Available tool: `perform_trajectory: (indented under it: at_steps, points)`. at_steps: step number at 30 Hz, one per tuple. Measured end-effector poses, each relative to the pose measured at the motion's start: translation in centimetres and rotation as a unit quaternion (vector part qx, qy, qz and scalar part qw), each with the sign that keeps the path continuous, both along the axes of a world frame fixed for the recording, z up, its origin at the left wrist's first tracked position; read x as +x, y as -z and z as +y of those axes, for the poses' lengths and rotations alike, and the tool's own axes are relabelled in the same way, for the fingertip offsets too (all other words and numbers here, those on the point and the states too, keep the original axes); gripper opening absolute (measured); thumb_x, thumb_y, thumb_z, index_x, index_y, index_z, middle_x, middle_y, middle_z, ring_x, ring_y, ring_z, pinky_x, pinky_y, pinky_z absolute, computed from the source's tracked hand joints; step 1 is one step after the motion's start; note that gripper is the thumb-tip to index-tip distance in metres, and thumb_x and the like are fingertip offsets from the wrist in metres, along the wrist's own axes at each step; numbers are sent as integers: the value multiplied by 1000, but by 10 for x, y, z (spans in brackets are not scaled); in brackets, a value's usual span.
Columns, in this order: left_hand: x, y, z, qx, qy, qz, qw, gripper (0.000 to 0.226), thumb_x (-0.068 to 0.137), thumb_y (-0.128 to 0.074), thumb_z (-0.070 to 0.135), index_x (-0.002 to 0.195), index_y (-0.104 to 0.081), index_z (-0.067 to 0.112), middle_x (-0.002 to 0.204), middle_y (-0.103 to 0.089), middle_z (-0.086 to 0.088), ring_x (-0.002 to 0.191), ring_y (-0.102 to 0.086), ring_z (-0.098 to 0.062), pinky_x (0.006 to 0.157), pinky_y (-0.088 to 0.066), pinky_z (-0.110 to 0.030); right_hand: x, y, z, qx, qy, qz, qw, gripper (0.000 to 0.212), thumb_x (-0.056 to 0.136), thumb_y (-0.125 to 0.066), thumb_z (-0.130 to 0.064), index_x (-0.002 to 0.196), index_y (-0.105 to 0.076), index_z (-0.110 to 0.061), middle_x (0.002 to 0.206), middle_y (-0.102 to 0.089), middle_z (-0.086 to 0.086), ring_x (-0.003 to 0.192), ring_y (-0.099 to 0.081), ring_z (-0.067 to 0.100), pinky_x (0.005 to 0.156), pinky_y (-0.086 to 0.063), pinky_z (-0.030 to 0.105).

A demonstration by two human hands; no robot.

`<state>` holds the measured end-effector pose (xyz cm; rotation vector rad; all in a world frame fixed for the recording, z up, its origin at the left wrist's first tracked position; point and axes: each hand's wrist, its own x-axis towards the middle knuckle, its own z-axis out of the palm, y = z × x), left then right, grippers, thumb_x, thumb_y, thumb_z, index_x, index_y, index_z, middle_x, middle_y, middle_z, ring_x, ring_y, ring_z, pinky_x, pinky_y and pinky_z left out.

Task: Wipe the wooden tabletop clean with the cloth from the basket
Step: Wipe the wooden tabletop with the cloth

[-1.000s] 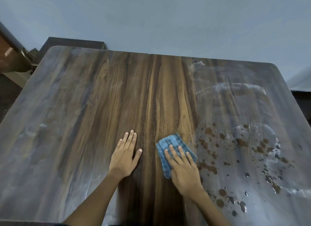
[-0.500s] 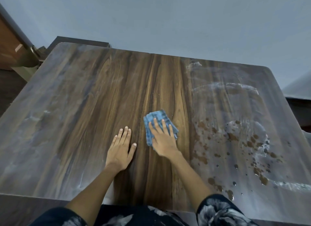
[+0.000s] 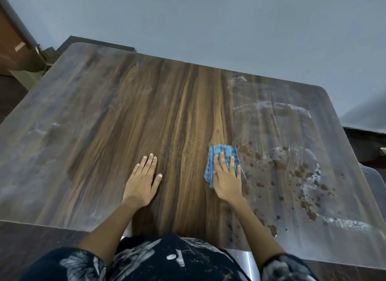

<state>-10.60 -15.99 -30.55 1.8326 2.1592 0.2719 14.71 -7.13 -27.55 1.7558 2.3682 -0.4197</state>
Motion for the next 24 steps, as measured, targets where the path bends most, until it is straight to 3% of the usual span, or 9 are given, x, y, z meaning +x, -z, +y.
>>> perform_trajectory:
  at_steps: [2,6,9,12,14,16,20,24]
  points:
    - [1,0,-2,5,-1,-4,1000,75,84,2,55,145,-6,12,153,-2,1,140,6,-10,114,2,-28,-24,0,14,-11,21,13,1000,52,102,-16,-29,150,3,-22,158,11,-4,144,14,27,115,5,47]
    - [1,-1,-9,2,0,-14,1000,76,84,1,55,145,-7,11,153,-2,1,140,6,-10,114,2,-29,-57,1,-2,-13,-48,23,999,53,102,-16,-30,150,3,-21,158,12,-2,144,15,25,115,7,45]
    - [3,0,-21,-1,-1,-16,1000,76,84,1,54,146,-7,11,153,-1,2,139,8,-9,114,2,-28,-60,4,-49,6,-132,42,990,59,94,-10,-33,151,-11,-18,158,-5,0,145,2,27,116,1,48]
    - [5,0,-37,-9,5,-11,1000,75,84,3,53,146,-4,11,151,4,4,138,10,-8,113,3,-28,-35,11,-97,27,-201,34,979,56,93,-25,-31,148,-26,-18,155,-23,-1,144,-15,24,114,-12,49]
    - [4,0,-48,-14,17,-9,1000,73,84,5,53,145,0,13,151,8,5,139,12,-8,113,5,-27,-4,14,-118,43,-204,32,978,55,93,-32,-30,146,-28,-18,154,-25,-2,143,-16,20,110,-14,44]
    - [3,1,-57,-20,25,-11,999,72,84,5,53,144,2,15,150,9,5,139,13,-9,113,6,-27,27,12,-122,36,-171,30,984,56,94,-29,-31,148,-22,-16,154,-21,-1,144,-8,19,112,-13,44]
    - [2,3,-72,-19,36,-7,999,71,85,6,53,144,2,15,151,9,4,139,13,-9,113,6,-28,28,7,-95,14,-17,3,1000,61,91,0,-39,148,2,-19,156,4,-7,145,3,22,117,-5,46]
    - [2,2,-78,-18,32,-12,999,74,84,6,53,146,-1,13,151,8,4,138,13,-9,114,5,-28,-35,2,-77,-2,62,18,998,54,101,-18,-28,151,2,-17,158,7,-2,145,11,24,115,5,46]
